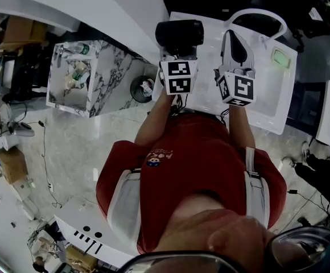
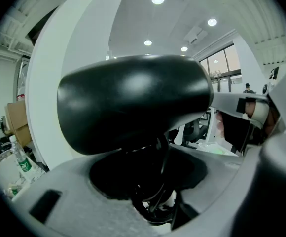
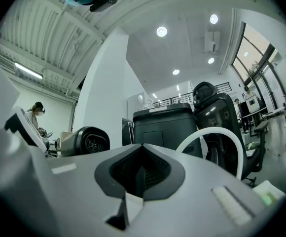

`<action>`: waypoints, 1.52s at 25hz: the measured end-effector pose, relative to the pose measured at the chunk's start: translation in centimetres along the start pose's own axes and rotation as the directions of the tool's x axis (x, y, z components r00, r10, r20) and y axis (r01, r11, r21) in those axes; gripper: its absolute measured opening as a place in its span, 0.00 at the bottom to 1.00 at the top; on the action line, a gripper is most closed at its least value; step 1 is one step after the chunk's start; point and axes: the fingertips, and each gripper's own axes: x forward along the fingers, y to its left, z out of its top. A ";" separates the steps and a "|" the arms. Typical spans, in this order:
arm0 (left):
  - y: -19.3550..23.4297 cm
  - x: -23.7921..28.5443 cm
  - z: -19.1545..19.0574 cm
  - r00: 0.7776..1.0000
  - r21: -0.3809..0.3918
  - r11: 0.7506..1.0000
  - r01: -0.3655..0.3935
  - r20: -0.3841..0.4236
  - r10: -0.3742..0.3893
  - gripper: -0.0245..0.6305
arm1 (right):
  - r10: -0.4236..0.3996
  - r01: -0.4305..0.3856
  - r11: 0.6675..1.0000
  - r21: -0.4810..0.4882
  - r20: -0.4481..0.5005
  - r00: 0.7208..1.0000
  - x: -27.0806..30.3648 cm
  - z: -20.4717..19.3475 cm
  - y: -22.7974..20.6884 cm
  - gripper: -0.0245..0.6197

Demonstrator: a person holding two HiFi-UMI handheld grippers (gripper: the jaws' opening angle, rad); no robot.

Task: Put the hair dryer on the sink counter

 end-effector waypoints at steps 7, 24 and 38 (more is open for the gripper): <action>0.5 1.7 -3.1 0.996 -0.020 1.000 0.003 -0.086 -0.004 0.34 | -0.008 0.008 1.000 0.002 -0.018 1.000 0.3 -0.7 -0.1 0.04; -0.2 3.8 -9.6 0.971 -0.031 0.999 0.033 -0.235 -0.039 0.34 | -0.020 0.020 1.000 0.013 -0.047 0.999 -0.4 -2.1 -0.4 0.04; -0.7 4.8 -15.2 0.921 -0.008 0.999 0.039 -0.388 -0.039 0.34 | -0.032 0.033 0.999 0.014 -0.065 0.997 -1.2 -3.1 -1.2 0.04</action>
